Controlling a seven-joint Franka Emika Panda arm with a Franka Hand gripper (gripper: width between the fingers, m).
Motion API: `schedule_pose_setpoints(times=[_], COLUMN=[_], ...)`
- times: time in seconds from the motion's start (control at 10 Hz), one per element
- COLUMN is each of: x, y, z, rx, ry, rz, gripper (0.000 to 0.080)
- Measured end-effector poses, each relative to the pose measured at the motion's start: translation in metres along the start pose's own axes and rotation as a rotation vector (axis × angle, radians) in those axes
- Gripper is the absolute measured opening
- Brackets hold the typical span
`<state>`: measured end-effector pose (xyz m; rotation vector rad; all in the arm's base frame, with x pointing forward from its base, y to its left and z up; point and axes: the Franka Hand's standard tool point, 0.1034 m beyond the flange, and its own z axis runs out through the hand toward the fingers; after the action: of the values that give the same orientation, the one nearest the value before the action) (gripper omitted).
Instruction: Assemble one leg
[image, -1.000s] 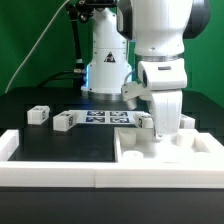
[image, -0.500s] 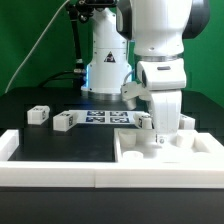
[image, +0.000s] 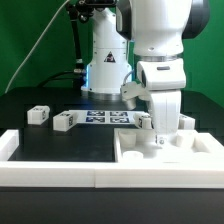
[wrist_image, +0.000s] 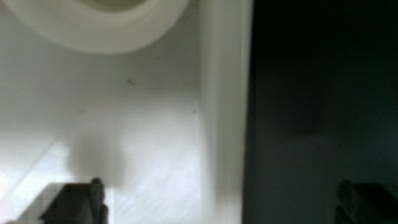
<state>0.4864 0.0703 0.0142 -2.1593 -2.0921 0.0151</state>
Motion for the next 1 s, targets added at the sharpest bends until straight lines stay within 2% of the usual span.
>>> schedule_pose_setpoints(times=[0.2, 0.5, 0.6, 0.8, 1.0], x=[0.000, 0.007, 0.008, 0.007, 0.008], y=[-0.004, -0.020, -0.024, -0.025, -0.026], z=[-0.005, -0.036, -0.042, -0.042, -0.042], rx=[-0.006, -0.041, -0.048, -0.047, -0.047], ry=[-0.004, -0.026, -0.029, -0.030, -0.023], rz=[0.021, 0.075, 0.111, 0.158, 0.334], gripper=[0.0649, 0.0649, 0.0649, 0.0649, 0.0649])
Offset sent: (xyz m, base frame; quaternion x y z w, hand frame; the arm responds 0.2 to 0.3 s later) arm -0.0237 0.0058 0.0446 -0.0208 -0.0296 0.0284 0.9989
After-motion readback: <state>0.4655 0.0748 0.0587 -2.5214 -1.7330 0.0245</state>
